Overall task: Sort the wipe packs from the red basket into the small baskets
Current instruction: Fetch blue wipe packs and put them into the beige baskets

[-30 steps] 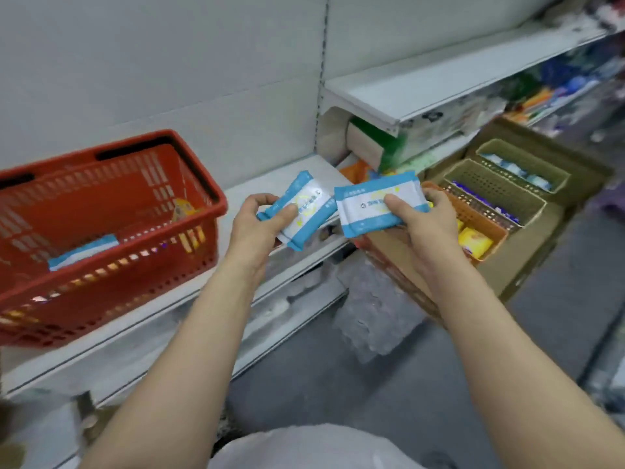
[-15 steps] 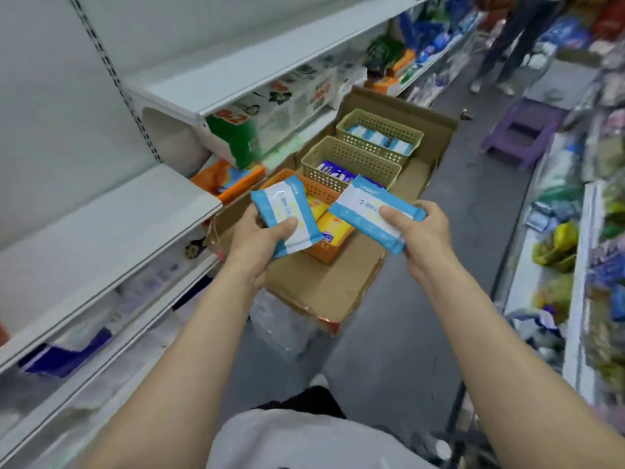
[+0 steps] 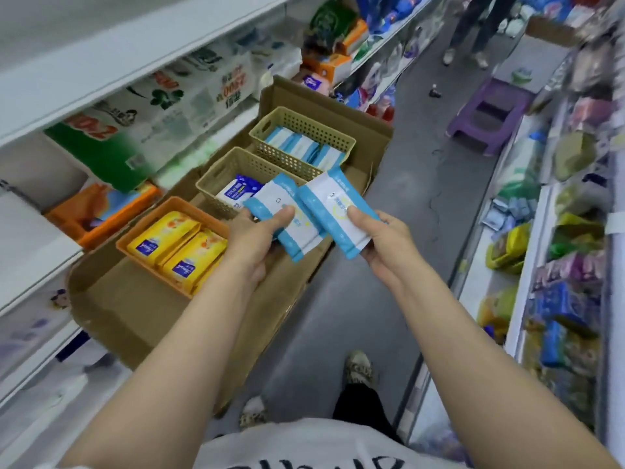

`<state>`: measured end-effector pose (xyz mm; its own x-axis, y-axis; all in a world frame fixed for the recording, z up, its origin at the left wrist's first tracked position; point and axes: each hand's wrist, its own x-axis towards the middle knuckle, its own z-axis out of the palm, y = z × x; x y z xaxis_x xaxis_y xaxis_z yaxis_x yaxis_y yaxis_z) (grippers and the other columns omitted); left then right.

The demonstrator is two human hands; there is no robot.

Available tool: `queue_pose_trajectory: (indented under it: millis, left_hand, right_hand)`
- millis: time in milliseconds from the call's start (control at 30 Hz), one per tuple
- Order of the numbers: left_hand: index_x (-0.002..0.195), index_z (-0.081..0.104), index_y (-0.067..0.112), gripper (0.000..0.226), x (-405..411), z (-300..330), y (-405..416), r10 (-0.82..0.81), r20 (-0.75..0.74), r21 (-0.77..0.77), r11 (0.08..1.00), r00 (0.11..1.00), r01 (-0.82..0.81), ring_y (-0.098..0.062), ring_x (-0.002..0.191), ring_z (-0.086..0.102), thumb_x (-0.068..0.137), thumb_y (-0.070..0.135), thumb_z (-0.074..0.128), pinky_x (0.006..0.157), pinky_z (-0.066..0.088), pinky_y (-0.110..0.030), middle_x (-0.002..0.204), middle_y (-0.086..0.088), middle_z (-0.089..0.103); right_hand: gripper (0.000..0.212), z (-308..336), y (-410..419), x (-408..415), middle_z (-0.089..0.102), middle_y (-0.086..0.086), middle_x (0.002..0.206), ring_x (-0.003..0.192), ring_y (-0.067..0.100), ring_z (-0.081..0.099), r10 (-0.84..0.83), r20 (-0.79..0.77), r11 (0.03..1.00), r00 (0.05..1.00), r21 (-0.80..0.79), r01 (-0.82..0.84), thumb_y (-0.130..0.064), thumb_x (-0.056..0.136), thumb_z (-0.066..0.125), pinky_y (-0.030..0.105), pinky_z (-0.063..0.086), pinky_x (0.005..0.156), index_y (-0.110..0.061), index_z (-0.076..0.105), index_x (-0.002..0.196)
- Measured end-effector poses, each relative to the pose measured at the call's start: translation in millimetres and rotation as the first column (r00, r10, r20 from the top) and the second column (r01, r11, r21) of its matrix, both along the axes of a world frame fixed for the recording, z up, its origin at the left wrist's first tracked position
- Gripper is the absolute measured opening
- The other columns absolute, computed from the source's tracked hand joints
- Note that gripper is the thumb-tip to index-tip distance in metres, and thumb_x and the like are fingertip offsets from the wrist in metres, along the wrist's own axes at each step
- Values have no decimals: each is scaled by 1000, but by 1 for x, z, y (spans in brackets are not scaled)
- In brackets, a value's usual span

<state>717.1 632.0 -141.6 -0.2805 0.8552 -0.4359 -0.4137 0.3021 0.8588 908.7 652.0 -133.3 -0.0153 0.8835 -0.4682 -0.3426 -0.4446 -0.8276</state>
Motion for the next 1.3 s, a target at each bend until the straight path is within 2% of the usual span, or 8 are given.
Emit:
queue_pose_trajectory:
  millis: [100,267,433,667,833,1033,1167,1300]
  left_hand:
    - [111,67,11,34,40,-7,40,104,94,-58,993,990,-99,-19,74,74,80,5,78,48,54,-24,104,-7,76]
    - [104,69,18,29,93,-8,95,168,206,-84,985,964,-154,-16,91,74,80,3,75,70,61,-34,99,1,77]
    - [107,64,18,25,83,-10,137,243,49,-111,965,969,-237,-11,78,74,84,14,75,66,61,-30,92,1,77]
    - [112,70,7,30,40,-42,215,-1,30,-181,983,1000,7,-17,88,74,83,7,73,67,59,-27,104,-9,76]
    - [112,68,7,28,13,-63,267,359,126,-221,919,925,-326,-14,79,74,84,4,73,61,59,-24,97,-7,76]
    - [114,65,7,28,-23,-78,290,548,74,-253,819,833,-515,-11,76,73,87,6,71,63,59,-24,102,-8,73]
    - [113,66,8,27,-29,-88,293,595,69,-267,784,801,-560,-9,74,74,86,6,71,58,57,-21,102,-6,73]
    - [111,67,7,30,-19,-97,291,657,44,-325,722,753,-611,-13,81,74,83,9,75,61,57,-22,104,-8,75]
  right_hand:
    - [15,-10,51,23,76,8,91,74,16,73,103,-14,995,995,-11,-103,-11,84,75,29,60,63,-9,64,94]
    - [15,-12,128,60,76,7,91,79,19,73,251,-50,968,967,-12,-252,-8,87,72,38,61,76,-9,60,96]
    - [18,-21,195,64,75,10,97,79,20,72,408,27,912,913,-53,-406,-9,85,75,39,61,72,-9,61,96]
    - [23,-23,313,34,73,12,101,80,20,70,596,254,788,762,-3,-616,-8,79,80,35,59,75,-13,63,95]
    - [18,-19,400,12,72,6,86,63,8,68,551,416,786,724,34,-617,-9,82,78,23,57,57,-10,64,94]
    - [28,-71,471,-20,69,5,98,82,14,65,606,746,549,276,-141,-824,-16,75,85,28,57,74,-15,69,97]
    - [24,-119,488,-42,69,1,106,95,14,63,561,817,208,-134,-296,-932,-28,74,86,27,51,81,-24,69,91]
    - [31,-155,500,-52,64,4,118,112,20,58,455,804,-55,-382,-403,-914,-31,78,82,26,45,88,-23,68,105]
